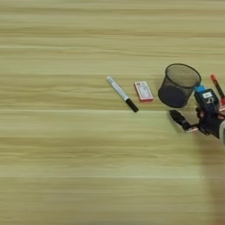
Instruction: Move the objects on the table
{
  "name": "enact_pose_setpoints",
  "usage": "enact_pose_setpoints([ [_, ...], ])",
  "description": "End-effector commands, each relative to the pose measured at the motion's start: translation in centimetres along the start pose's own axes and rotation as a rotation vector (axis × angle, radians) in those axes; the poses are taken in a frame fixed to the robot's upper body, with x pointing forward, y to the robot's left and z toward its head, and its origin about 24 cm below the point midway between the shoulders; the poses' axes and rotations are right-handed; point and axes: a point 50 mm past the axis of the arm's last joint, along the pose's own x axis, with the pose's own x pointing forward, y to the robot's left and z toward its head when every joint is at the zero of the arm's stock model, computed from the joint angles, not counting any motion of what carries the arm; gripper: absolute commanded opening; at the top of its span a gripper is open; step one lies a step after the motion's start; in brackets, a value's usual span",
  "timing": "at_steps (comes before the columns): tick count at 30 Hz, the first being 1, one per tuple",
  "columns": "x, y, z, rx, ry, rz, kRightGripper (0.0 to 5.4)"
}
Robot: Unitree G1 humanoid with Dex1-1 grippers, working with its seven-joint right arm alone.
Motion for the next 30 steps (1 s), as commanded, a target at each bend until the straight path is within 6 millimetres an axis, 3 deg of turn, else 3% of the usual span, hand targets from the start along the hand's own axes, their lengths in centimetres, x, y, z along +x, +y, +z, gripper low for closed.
enact_pose_setpoints([
  [1,-1.1,-0.8,2.3,-0.120,-0.057,-0.030,5.33],
  [18,-2.6,2.2,2.8,-0.104,-0.068,0.177,5.33],
  [30,-1.6,3.7,4.5,0.013,-0.156,0.301,5.33],
])
